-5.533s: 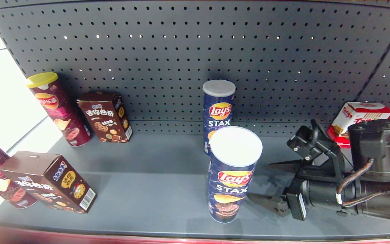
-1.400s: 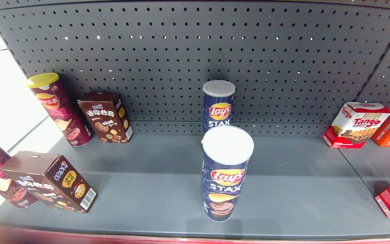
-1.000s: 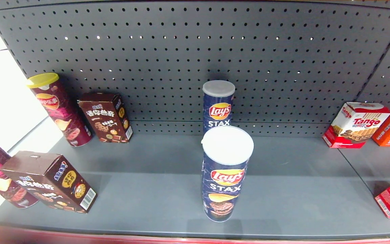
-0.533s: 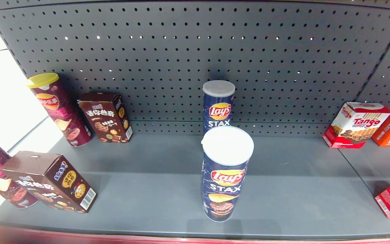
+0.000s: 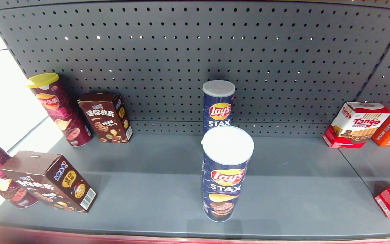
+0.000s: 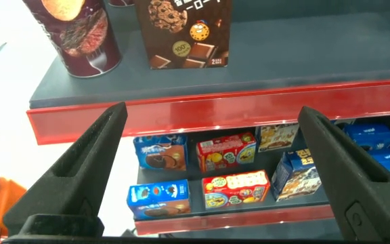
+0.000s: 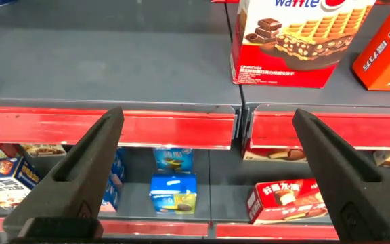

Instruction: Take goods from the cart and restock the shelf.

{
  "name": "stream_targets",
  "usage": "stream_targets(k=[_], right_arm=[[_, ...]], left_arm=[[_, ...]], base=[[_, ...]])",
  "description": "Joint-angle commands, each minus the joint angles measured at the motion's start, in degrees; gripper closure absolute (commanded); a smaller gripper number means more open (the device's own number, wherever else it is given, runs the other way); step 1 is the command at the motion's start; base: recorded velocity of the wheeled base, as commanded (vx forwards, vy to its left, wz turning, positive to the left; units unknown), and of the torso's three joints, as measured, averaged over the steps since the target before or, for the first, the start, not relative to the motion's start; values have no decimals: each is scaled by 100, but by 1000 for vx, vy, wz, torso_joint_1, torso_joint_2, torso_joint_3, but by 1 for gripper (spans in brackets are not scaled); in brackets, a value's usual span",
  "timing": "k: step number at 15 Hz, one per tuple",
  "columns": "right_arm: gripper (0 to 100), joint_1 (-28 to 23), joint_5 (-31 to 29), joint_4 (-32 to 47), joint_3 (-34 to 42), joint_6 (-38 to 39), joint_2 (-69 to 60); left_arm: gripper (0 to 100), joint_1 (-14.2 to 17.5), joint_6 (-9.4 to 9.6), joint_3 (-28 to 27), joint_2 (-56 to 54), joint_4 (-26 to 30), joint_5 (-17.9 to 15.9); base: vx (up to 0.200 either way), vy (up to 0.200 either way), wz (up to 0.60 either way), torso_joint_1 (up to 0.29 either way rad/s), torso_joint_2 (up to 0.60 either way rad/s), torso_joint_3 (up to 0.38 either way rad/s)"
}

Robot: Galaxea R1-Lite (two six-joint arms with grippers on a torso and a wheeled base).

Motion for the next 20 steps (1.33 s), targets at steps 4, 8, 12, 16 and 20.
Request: stream_targets(k=[4,8,12,16,20], right_arm=[[0,-2,-2,-2,0,-1,13],[0,-2,-2,-2,0,-10,13],[0,-2,-2,-2,0,-10,13],[0,-2,-2,-2,0,-10,13],[0,-2,-2,-2,0,-10,13]], left_arm=[[0,0,-20,0,7,0,16],[0,0,-20,0,7,0,16],[0,0,-29,0,7,0,16],[0,0,-20,0,7,0,16],[0,0,-20,0,7,0,16]], base=[[0,0,0,0,0,0],[0,0,-300,-1,4,2],[0,0,0,0,0,0],[0,0,0,0,0,0],[0,0,0,0,0,0]])
